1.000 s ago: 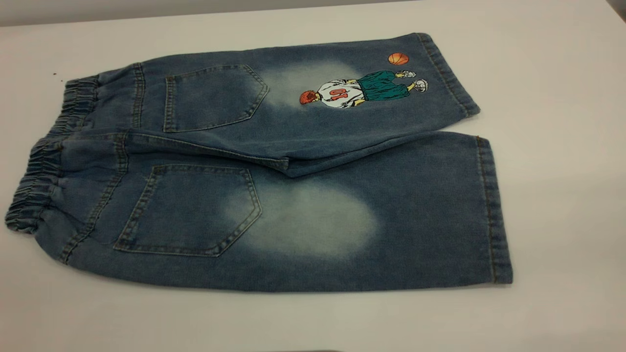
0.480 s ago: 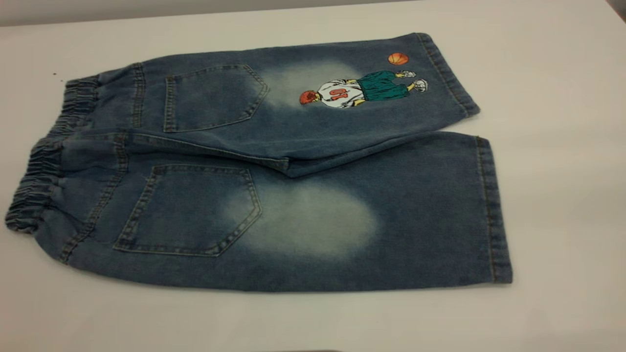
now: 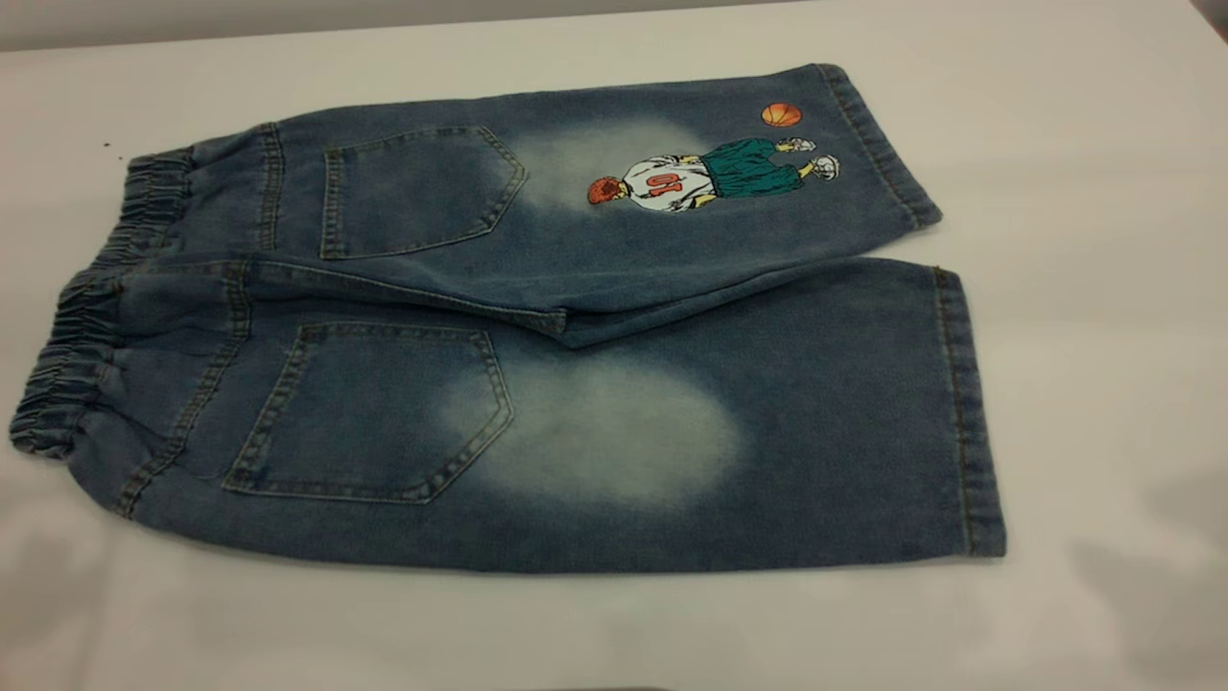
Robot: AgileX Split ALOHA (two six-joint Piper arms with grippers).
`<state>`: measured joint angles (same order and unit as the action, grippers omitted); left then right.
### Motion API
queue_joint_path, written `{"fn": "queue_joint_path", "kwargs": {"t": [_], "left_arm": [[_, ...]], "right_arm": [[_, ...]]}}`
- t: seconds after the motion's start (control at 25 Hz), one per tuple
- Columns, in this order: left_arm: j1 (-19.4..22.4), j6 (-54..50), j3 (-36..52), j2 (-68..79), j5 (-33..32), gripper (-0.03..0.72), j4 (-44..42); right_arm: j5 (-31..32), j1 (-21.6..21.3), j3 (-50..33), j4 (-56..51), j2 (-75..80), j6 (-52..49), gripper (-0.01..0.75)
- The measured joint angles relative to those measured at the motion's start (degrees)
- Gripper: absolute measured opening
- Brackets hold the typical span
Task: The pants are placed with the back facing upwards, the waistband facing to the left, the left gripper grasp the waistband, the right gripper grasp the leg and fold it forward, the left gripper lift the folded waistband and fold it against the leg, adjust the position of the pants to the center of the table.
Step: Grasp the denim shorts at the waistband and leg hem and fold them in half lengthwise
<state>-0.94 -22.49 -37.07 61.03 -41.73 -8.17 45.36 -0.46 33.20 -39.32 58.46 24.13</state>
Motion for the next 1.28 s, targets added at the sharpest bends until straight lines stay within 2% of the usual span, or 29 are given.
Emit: {"fn": "queue_joint_path", "kwargs": {"t": [0.24,0.52,0.72,0.92,1.28], "left_arm": [[3.62,-5.51,-0.06,19.19,11.41,0.571,-0.94],[4.61,-1.62,-0.54,35.84,21.70,0.571,5.93],[4.61,3.76,-0.58,41.35,25.44,0.571,12.26],[4.61,3.96,-0.72,44.09,30.32,0.571,12.69],[4.61,3.78,-1.92,48.74,35.40,0.570,12.88]], "right_arm": [[-4.07,0.00,0.12,-12.67,9.00,11.75,0.531],[-7.79,0.00,0.28,-17.74,11.34,17.04,0.531],[-8.09,0.00,0.28,-18.42,11.34,17.21,0.531],[-8.11,0.00,0.28,-18.56,11.51,17.21,0.531],[-7.91,0.00,0.28,-18.56,11.51,17.27,0.531]]}}
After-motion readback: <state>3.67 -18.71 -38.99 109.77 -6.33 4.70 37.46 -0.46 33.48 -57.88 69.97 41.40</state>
